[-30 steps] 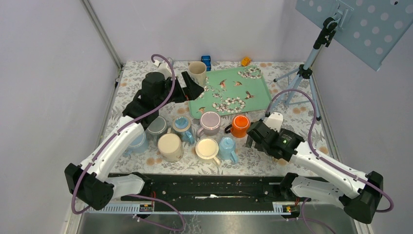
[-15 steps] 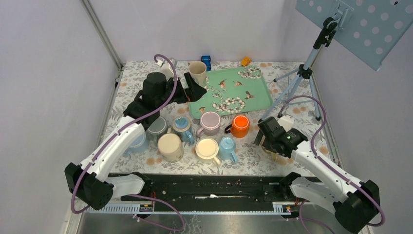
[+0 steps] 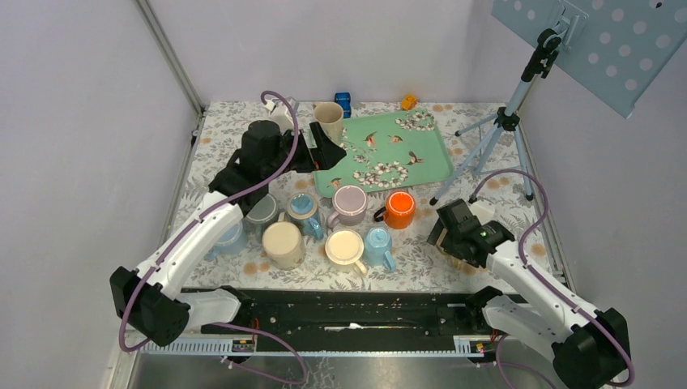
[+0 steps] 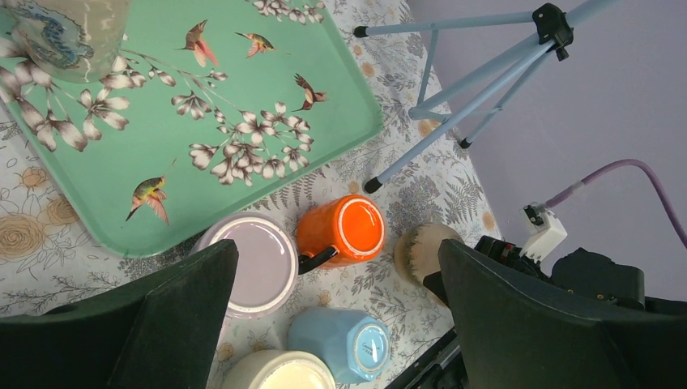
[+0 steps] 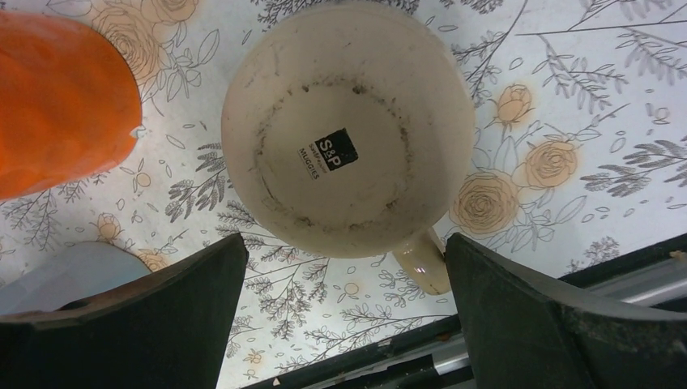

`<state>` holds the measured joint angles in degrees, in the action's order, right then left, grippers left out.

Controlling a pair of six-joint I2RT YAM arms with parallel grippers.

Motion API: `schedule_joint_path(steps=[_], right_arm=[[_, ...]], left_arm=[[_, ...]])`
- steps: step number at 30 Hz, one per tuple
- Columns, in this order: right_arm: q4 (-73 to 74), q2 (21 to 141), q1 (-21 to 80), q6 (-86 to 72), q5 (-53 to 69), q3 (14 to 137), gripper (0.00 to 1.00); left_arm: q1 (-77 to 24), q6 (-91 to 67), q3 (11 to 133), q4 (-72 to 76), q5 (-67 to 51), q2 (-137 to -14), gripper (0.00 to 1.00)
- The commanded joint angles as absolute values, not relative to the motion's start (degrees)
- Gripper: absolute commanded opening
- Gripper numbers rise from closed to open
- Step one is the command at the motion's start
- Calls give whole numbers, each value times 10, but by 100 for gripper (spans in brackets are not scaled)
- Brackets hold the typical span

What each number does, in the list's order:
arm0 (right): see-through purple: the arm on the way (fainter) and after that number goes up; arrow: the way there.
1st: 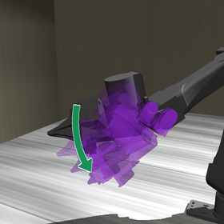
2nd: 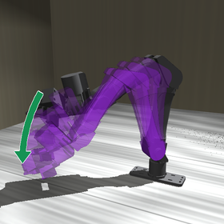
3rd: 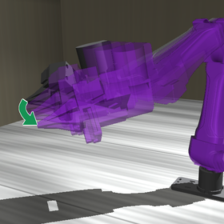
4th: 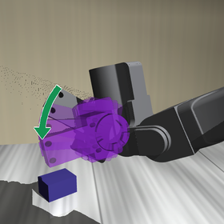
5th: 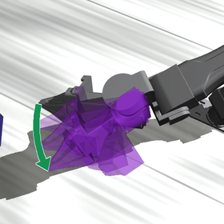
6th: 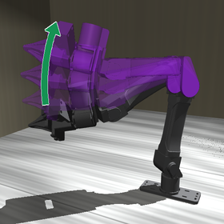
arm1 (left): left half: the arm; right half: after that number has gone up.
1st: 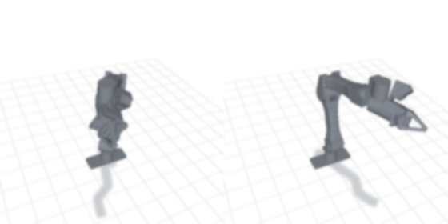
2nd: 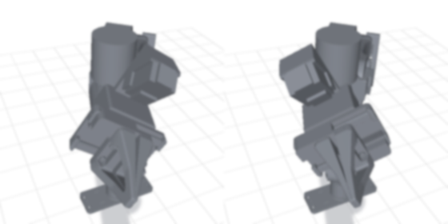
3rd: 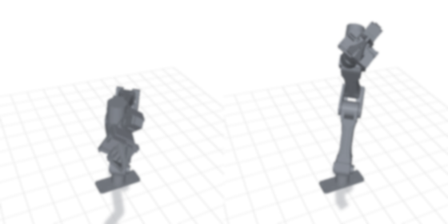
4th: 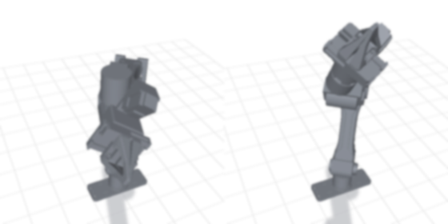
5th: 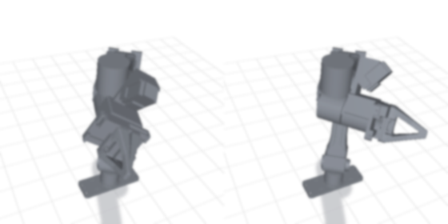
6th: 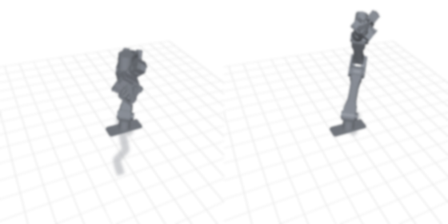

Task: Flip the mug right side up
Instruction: Turn over the cup at the corner of the board.

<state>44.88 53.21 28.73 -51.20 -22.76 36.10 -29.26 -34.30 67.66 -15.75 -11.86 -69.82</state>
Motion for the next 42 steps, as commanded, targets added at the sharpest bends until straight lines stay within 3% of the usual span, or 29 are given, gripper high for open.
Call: schedule_joint_path(steps=[1,8,15,30,42], right_arm=[[378,517,283,-500,-186,348,100],[345,606,290,-449,-142,394,100],[365,599,291,-489,-187,386,100],[364,570,291,-570,-230,319,64],[365,579,291,-558,-247,310,46]], left_arm=[[-296,-340,678,-118,-133,-699,99],[-296,-347,674,-116,-125,-705,99],[-292,-365,665,-134,-88,-703,99],[-269,-370,666,-152,-96,-700,99],[-269,-379,658,-140,-115,-698,99]])
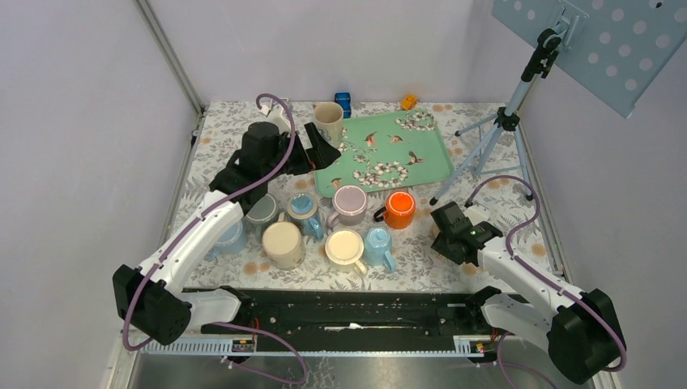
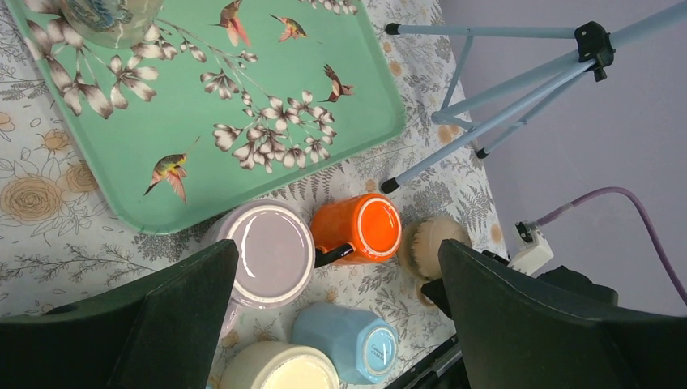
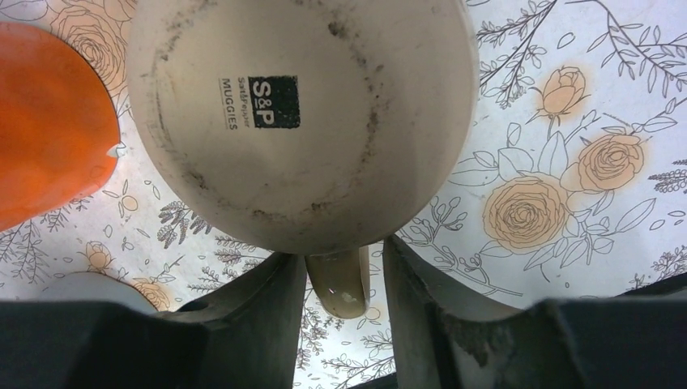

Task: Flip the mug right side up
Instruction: Turn over the cup at the corner of the board.

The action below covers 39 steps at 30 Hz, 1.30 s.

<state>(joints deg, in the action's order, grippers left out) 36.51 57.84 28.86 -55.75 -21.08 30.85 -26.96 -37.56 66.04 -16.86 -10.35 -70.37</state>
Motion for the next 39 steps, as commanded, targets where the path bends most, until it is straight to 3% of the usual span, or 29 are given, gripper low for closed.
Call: schedule_joint_path(steps=[1,5,9,13,39], right_arm=[[364,581,291,-554,-246,310,44],[361,592,292,-547,-242,308,37],[361,591,291,-535,-237,314,24],[371,585,291,-519,-226,330,1],[442,490,291,-489,-180,511,0]], left_arm=[[-268,-380,657,-139,-117,-698,99],[-268,-383,656,-135,-124,-699,99],[-267,-384,657,-140,-130,-700,99],[-262,-396,655,-140,-148,-701,99],[-234,-546,591,-15,-315,-723,99]])
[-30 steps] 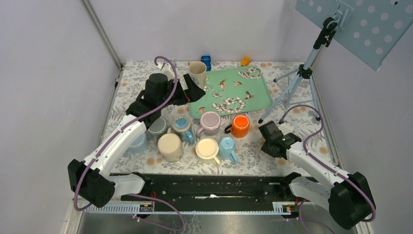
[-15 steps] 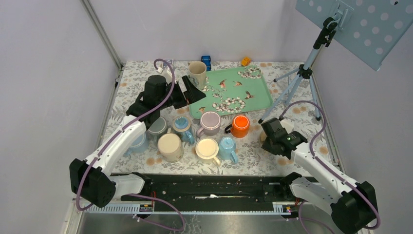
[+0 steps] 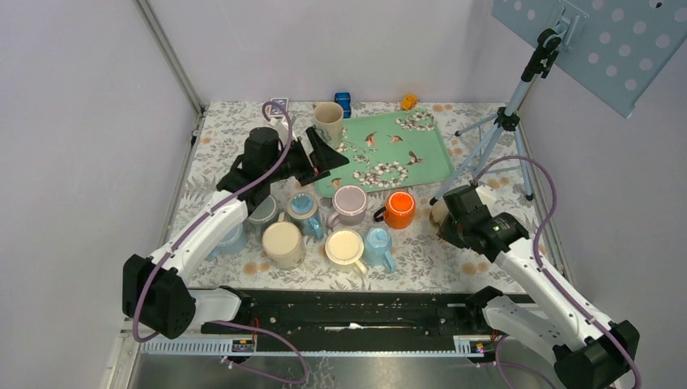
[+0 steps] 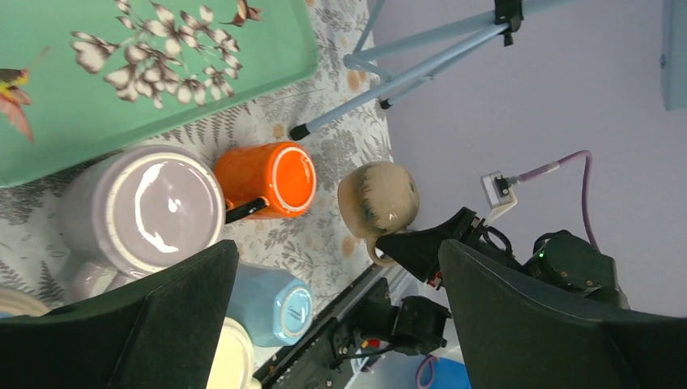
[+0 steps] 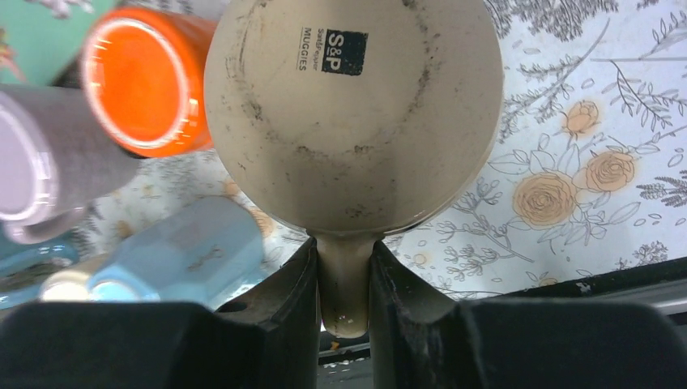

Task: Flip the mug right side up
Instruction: Turn over the cup at the corner of the board.

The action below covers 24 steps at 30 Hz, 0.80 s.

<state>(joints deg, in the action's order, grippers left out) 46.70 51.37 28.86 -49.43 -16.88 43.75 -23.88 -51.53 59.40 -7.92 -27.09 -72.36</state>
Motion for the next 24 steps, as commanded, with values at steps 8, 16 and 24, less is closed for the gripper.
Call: schedule_joint_path(steps=[8,16,24], right_arm=[[340,518,291,-489,-119,588,0],[163,584,291,-514,-46,612,0],[-24,681,294,-555,39,658,0]], left_arm=[[-223,-618,572,65,-379,-728,99],[-220,-679,545,156,-420,-743,96],[-218,-756,510,267,-461,-764,79]])
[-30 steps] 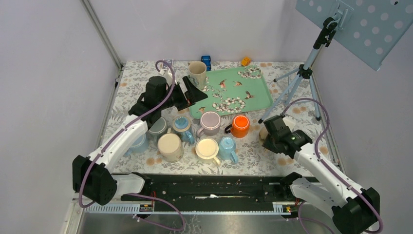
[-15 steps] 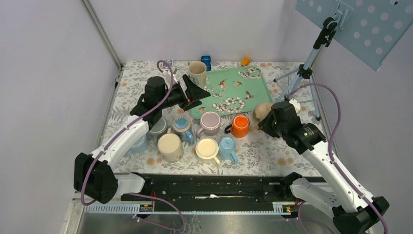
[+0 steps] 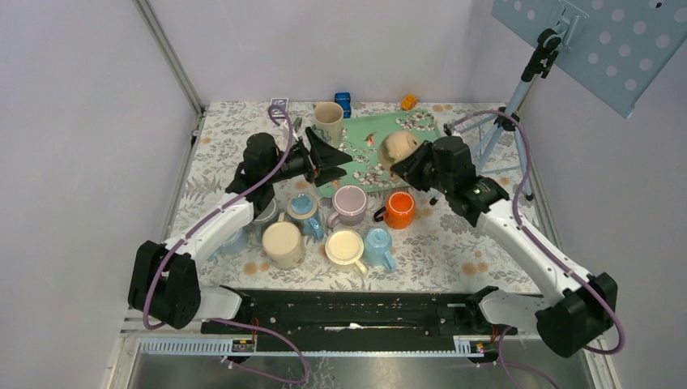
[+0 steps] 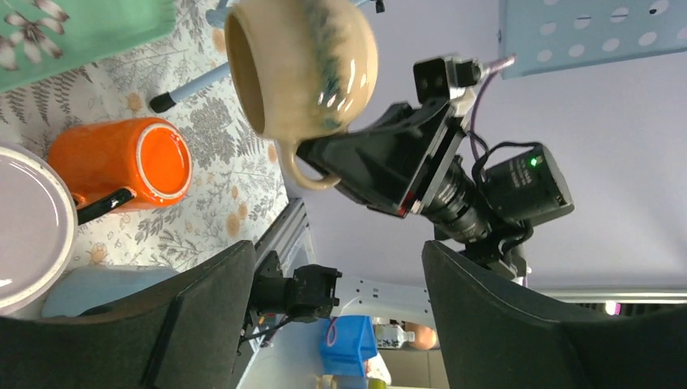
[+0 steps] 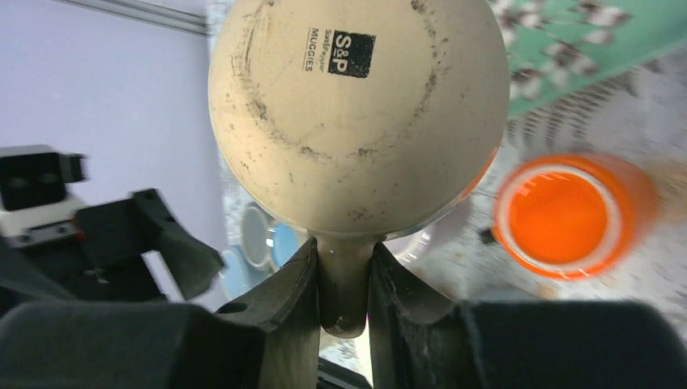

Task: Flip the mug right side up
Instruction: Turn over the cup at the corner of the board.

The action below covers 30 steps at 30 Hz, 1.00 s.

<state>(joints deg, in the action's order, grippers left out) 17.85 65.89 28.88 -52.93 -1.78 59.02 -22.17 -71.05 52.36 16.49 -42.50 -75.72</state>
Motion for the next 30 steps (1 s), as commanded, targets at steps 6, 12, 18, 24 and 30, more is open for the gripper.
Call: schedule_joint_path(steps=[6,12,18,24,30], right_arm=[[-127,750,309,-598,85,694,0],[-182,797,333,-638,119,721,0],[-239,824,342,-683,151,719,0],[-260,832,352,-703,157,715,0],[-289,840,352,-729,172,709,0]], left_arm=[[-204,-816,488,355,-482,-779,70],[-183,-880,475,454,-498,-799,64],[-180,-917,466,501,-499,-813,59],[-180,-937,468,531,-495,-822,56],[-180,-944,472,539,-495,-828,51]])
